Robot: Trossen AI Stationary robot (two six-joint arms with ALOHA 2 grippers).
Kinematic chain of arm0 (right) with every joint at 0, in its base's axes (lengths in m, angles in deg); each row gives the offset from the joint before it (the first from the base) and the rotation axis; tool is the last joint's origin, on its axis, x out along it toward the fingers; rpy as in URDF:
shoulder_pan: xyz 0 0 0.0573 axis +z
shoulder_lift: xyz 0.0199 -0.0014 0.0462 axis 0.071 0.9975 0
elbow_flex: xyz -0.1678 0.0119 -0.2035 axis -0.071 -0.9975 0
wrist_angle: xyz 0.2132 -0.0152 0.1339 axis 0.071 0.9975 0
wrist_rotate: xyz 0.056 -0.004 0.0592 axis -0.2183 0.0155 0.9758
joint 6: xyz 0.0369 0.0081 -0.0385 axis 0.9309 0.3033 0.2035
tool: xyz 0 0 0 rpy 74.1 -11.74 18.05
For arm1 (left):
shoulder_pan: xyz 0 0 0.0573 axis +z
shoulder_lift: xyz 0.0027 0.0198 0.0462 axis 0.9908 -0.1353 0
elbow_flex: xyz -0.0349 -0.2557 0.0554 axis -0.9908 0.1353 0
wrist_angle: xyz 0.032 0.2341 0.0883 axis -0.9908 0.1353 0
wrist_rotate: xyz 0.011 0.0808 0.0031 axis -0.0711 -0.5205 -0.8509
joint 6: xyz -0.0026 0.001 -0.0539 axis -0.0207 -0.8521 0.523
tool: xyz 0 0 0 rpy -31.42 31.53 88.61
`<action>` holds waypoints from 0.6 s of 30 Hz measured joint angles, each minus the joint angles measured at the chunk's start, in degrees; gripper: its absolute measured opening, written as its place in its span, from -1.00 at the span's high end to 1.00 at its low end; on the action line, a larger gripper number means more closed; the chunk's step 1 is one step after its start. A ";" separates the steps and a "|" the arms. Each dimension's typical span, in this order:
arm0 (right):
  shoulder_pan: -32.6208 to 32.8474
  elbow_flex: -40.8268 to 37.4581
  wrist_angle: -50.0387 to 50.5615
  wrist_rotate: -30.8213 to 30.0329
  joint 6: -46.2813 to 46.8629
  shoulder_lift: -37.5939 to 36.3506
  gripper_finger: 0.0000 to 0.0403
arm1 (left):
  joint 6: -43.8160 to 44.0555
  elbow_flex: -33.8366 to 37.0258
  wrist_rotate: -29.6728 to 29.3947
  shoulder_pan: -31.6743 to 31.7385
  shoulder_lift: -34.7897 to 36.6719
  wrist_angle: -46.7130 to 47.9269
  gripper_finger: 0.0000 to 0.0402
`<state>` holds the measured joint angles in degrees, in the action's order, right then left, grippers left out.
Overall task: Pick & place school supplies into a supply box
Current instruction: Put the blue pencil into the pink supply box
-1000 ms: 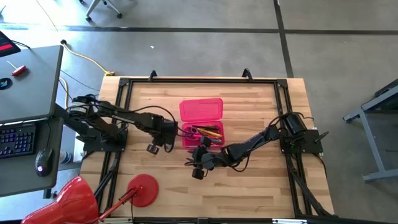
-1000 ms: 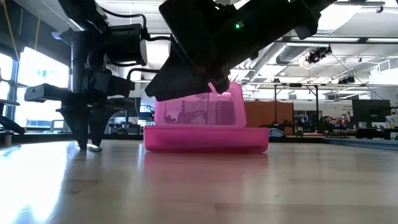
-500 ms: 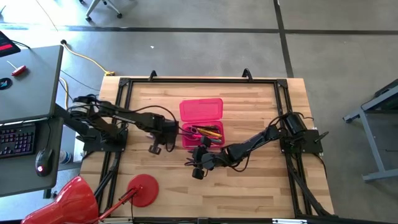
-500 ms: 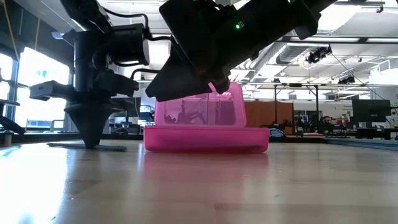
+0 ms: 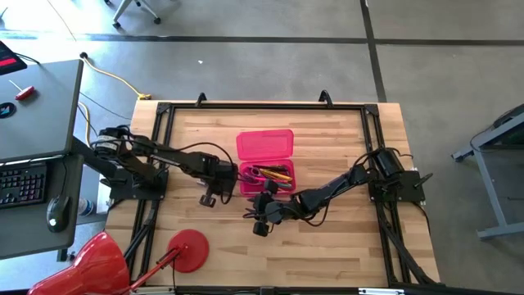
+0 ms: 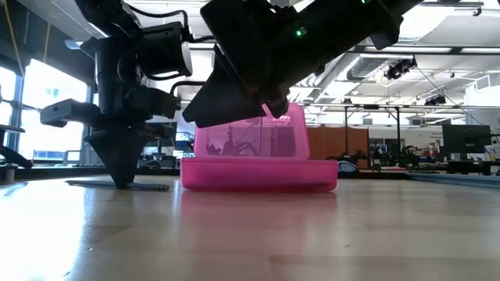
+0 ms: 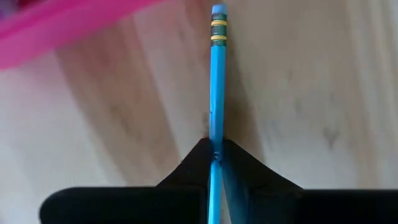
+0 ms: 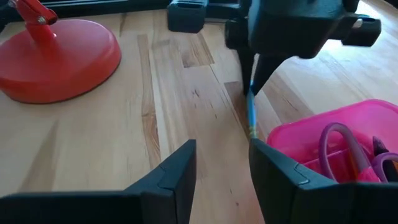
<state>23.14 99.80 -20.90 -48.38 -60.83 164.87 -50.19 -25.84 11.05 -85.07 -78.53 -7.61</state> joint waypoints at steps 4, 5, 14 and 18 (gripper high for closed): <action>0.00 0.00 -0.01 -0.02 -0.01 0.00 0.37 | 2.27 -0.04 1.33 -1.53 -0.07 -2.49 0.70; 0.00 0.00 -0.01 -0.03 0.05 0.00 0.37 | 2.82 -0.04 1.79 -1.82 -0.11 -3.20 0.70; 2.63 -0.02 -2.22 -1.29 3.65 3.34 0.37 | 6.04 -0.04 10.76 -6.94 -0.20 -16.97 0.70; 4.73 -0.02 -7.23 -4.72 1.58 6.11 0.37 | 6.04 -0.07 10.73 -9.21 -0.50 -21.03 0.70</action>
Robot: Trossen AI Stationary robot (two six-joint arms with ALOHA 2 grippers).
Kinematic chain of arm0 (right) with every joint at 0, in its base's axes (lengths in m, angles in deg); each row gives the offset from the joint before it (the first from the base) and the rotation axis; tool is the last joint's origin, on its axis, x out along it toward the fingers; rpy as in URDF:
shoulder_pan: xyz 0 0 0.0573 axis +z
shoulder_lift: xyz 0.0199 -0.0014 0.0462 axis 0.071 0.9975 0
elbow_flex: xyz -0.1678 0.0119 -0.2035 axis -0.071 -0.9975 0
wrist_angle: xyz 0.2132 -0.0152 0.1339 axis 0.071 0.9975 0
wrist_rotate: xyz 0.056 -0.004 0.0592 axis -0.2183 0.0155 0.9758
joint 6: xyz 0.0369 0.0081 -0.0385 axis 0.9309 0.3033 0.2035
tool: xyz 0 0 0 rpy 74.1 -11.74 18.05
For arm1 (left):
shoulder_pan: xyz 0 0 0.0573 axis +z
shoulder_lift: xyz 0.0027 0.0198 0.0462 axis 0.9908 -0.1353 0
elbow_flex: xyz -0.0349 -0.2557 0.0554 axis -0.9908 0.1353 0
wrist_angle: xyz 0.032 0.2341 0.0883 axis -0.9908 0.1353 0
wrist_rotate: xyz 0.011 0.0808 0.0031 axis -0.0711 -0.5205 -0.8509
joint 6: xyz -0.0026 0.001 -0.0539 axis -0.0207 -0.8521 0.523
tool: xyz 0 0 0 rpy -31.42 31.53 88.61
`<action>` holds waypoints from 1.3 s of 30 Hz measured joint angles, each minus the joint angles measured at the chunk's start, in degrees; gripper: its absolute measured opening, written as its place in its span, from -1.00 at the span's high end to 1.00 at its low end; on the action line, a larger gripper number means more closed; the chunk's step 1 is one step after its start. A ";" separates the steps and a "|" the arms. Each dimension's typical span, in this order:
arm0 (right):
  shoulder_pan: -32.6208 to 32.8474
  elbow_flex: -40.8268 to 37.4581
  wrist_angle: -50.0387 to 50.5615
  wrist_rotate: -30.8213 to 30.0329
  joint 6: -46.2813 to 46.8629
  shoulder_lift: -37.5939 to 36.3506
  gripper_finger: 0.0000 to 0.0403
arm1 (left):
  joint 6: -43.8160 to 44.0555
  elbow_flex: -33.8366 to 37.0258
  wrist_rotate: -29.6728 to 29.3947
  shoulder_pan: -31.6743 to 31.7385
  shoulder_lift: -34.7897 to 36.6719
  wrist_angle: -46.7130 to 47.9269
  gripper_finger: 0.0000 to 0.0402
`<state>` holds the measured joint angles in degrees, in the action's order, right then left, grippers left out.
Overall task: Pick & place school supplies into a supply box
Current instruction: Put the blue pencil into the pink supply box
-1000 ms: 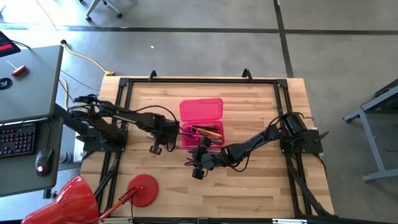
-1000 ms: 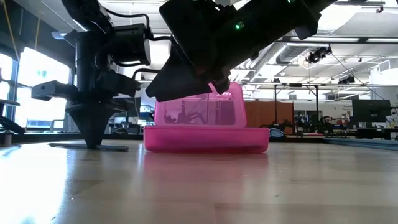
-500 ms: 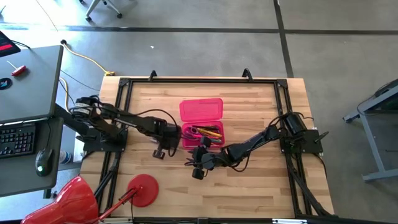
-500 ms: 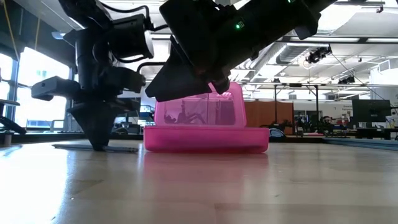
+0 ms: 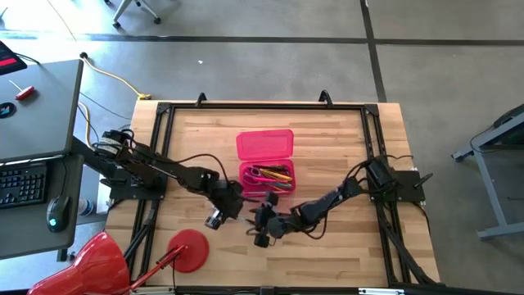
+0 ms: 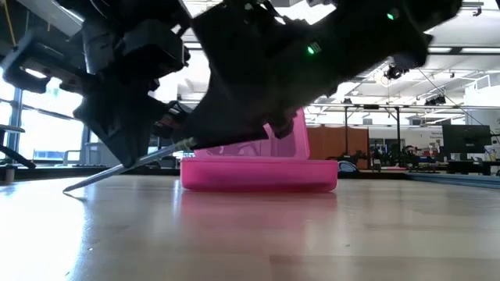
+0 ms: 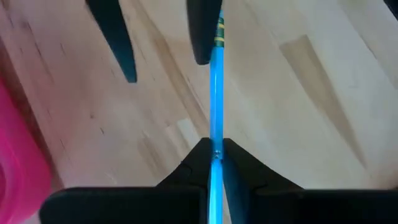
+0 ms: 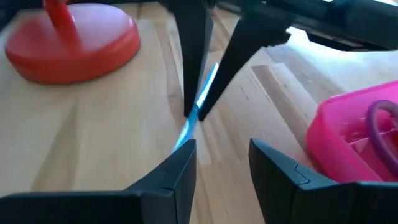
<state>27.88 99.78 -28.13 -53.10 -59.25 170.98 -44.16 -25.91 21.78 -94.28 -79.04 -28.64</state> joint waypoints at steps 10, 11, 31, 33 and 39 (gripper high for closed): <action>3.21 0.00 -1.11 -18.52 -12.12 -1.02 0.37 | -0.37 0.00 -6.28 -0.39 -0.46 0.25 0.70; 3.73 0.03 -1.32 -22.12 -14.12 -1.84 0.37 | -0.50 -0.15 -6.99 -0.39 -0.46 0.61 0.70; 18.64 0.11 -0.60 -58.44 -33.60 -16.01 0.37 | -0.44 -30.77 -20.08 7.10 -6.10 14.87 0.70; 19.15 0.11 0.16 -58.49 -33.42 -16.01 0.37 | 1.74 -32.44 -20.09 9.36 -9.17 15.20 0.70; 19.55 0.11 2.56 -58.55 -30.07 -16.01 0.37 | 2.16 -33.39 -19.98 14.20 -16.82 15.53 0.70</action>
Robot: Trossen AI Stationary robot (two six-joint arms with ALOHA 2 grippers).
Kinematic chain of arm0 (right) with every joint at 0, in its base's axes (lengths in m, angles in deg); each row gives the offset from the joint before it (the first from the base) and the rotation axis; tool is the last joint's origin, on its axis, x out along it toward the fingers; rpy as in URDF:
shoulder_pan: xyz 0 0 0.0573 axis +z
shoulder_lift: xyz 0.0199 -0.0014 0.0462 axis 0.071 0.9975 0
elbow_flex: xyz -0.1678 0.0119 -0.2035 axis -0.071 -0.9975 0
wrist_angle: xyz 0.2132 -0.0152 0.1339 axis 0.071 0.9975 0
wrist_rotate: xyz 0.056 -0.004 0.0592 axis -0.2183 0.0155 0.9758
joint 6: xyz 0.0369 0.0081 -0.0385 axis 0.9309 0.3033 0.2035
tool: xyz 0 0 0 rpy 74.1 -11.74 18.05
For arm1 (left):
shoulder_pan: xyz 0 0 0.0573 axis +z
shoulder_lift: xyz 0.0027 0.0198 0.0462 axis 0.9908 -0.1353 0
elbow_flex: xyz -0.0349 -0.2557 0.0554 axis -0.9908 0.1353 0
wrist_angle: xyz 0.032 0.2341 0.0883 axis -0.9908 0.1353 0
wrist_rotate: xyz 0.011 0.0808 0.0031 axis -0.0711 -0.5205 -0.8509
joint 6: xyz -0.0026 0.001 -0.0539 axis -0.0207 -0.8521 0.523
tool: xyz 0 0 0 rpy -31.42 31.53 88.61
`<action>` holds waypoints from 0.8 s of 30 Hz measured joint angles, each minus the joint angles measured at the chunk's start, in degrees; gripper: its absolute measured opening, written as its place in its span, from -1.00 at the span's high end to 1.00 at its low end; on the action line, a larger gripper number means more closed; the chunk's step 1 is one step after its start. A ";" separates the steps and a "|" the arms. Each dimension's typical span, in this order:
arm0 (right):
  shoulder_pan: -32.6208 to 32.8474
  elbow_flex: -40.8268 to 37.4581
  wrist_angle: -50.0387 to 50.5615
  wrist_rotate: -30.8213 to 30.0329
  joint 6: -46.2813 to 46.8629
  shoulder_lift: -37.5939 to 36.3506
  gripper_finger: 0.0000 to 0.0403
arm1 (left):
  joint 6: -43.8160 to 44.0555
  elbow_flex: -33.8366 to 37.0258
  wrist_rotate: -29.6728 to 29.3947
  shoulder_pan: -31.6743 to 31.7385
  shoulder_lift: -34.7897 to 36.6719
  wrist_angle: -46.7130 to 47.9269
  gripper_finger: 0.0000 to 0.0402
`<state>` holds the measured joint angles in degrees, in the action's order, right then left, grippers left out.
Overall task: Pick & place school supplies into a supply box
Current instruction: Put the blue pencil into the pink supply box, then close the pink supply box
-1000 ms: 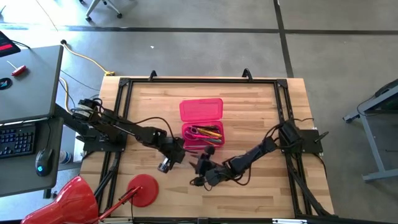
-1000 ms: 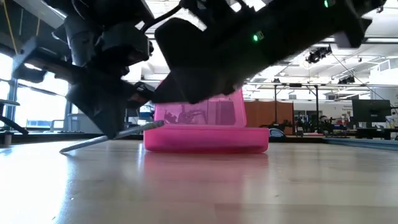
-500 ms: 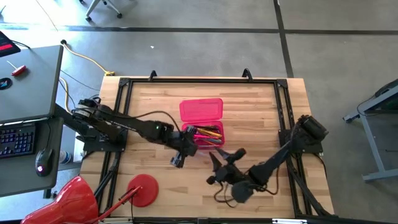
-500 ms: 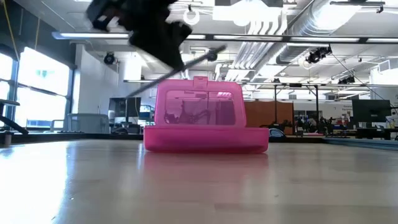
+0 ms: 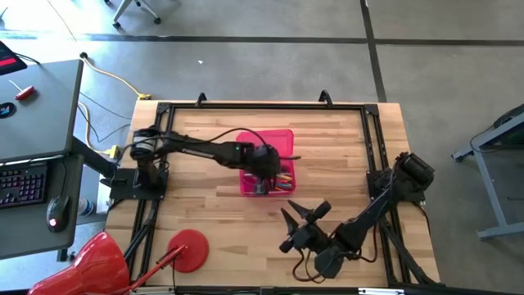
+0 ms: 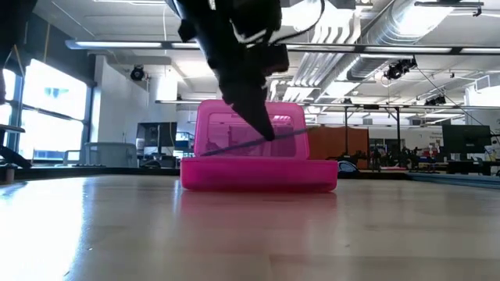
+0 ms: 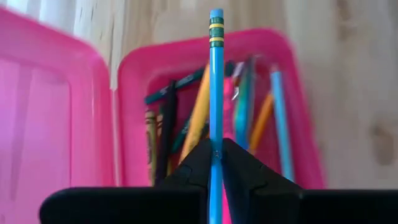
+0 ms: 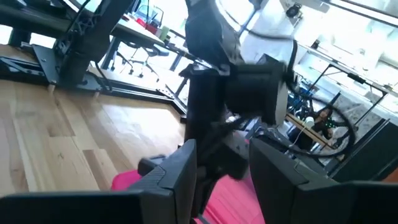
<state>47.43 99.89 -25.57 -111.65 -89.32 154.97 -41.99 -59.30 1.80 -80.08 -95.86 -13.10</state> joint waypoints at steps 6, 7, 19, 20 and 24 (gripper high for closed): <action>0.05 -0.02 3.93 0.00 4.18 0.00 0.37 | 0.19 -0.01 0.07 2.95 -1.44 -0.02 0.70; 0.04 -0.02 4.65 0.00 4.77 0.00 0.37 | 0.17 -0.05 0.10 3.24 -1.40 -0.52 0.70; -0.24 -0.02 5.55 0.02 5.79 0.00 0.37 | -0.30 0.04 4.65 4.62 -2.35 -1.65 0.32; -0.24 -0.02 5.57 0.02 5.79 0.00 0.37 | -0.46 -0.07 4.51 4.60 -2.31 -1.98 0.27; -0.22 -0.02 5.57 0.00 5.75 0.00 0.37 | -0.43 -1.35 5.41 4.60 -1.56 1.33 0.18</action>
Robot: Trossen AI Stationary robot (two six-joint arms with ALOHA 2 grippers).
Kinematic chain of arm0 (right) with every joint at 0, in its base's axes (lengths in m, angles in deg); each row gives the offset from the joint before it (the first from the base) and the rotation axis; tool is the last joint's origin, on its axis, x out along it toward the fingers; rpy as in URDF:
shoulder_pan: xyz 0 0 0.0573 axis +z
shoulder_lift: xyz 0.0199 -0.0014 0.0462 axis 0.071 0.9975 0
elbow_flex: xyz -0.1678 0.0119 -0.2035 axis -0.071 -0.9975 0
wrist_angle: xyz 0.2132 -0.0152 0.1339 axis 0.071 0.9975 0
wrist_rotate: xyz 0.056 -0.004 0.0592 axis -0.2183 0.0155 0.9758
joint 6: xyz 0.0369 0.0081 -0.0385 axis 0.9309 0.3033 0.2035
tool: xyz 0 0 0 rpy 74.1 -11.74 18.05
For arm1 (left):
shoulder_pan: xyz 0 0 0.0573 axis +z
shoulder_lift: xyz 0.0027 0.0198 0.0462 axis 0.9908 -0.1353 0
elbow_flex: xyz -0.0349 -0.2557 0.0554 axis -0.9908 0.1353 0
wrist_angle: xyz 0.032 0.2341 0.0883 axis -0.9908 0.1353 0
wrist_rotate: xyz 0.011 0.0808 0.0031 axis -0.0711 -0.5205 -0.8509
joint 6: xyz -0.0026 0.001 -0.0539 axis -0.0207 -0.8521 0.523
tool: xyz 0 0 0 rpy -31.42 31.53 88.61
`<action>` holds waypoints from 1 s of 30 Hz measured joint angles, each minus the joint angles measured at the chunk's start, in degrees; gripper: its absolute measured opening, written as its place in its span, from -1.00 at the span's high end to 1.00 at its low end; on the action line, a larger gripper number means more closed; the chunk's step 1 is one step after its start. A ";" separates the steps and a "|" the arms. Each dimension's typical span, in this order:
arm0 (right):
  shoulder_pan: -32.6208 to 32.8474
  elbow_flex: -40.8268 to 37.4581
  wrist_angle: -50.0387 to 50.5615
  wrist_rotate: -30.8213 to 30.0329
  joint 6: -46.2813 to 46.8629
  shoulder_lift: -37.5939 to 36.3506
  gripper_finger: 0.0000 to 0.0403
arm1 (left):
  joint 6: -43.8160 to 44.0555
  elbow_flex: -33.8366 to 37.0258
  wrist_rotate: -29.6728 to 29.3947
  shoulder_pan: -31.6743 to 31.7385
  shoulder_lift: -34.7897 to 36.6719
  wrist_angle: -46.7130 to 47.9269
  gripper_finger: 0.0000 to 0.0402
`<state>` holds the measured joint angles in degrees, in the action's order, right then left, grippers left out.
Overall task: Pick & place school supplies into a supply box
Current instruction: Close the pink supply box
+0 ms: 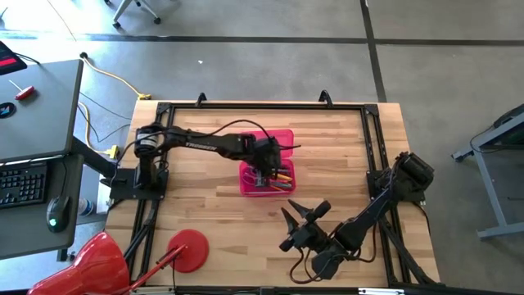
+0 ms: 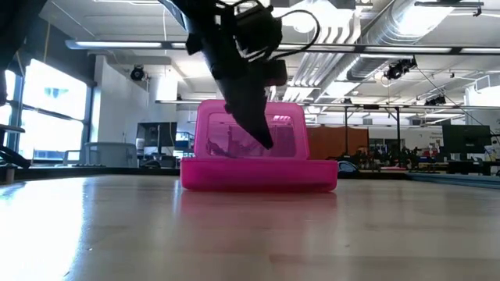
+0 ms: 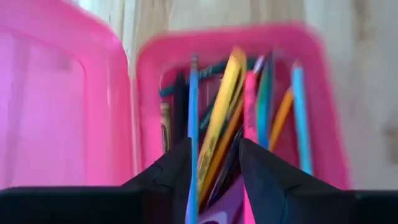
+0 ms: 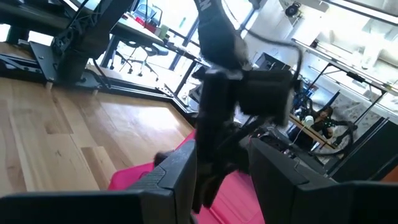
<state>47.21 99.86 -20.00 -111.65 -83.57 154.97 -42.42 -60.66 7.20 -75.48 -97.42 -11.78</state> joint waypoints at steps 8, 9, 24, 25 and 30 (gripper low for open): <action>-0.04 0.00 1.41 0.03 0.01 0.02 0.37 | -4.29 -16.52 -5.95 0.11 1.07 20.23 0.22; -0.02 0.00 1.63 0.04 0.18 0.02 0.37 | -4.39 -19.41 -6.83 0.44 1.07 22.93 0.24; -2.38 0.00 15.40 11.61 21.05 0.02 0.68 | -6.22 -41.16 -11.10 16.24 1.05 39.98 0.89; -3.07 0.00 17.56 15.01 23.56 0.04 0.77 | -6.22 -40.47 -10.78 17.87 1.05 39.75 0.88; -7.59 -0.47 27.59 32.00 40.12 0.43 0.94 | -3.79 -33.93 -2.61 25.86 0.42 36.43 0.95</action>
<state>39.62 99.40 7.59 -79.65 -43.45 155.40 -46.21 -94.59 4.59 -49.62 -97.00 24.66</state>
